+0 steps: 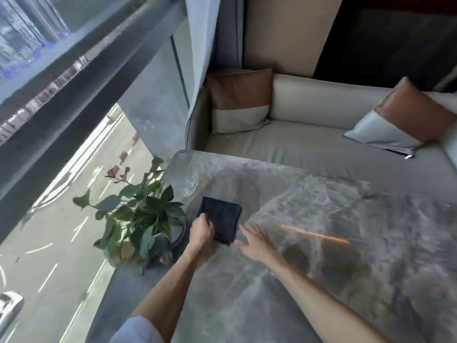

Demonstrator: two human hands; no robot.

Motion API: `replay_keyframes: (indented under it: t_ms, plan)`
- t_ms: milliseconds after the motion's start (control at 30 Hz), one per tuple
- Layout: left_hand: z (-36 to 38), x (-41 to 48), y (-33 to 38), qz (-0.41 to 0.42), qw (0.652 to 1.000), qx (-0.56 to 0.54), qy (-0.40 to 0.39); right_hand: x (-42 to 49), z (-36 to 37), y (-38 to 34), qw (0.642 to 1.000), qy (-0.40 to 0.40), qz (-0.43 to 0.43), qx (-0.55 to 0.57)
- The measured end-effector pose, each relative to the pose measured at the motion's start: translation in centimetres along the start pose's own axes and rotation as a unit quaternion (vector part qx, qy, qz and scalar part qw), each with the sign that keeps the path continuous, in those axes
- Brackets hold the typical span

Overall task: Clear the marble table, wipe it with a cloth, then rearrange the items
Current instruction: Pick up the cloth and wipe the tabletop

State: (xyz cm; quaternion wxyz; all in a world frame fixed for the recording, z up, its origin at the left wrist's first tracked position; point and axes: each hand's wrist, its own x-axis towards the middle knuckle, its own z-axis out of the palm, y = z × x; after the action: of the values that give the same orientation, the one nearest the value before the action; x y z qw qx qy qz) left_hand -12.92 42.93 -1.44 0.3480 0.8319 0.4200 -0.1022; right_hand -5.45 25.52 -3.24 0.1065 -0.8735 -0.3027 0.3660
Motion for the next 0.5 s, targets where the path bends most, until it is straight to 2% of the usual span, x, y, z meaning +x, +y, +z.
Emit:
replay_keyframes:
  t_ms: [100, 233, 367, 500]
  plan:
    - [-0.3, 3.3, -0.4, -0.014, 0.998, 0.035, -0.056, 3.3, 0.4, -3.6, 0.999, -0.031, 0.012, 0.006]
    - [-0.1, 5.8, -0.4, -0.048, 0.994, 0.044, -0.088, 6.0, 1.5, -5.6, 0.997, -0.072, 0.026, -0.004]
    - [0.4, 7.1, -1.0, -0.072, 0.991, 0.085, -0.077, 6.8, 2.1, -5.7, 0.994, -0.099, 0.048, -0.009]
    - [0.8, 7.9, -1.2, -0.095, 0.992, 0.058, -0.054, 7.3, 2.3, -5.6, 0.995, -0.084, 0.055, -0.008]
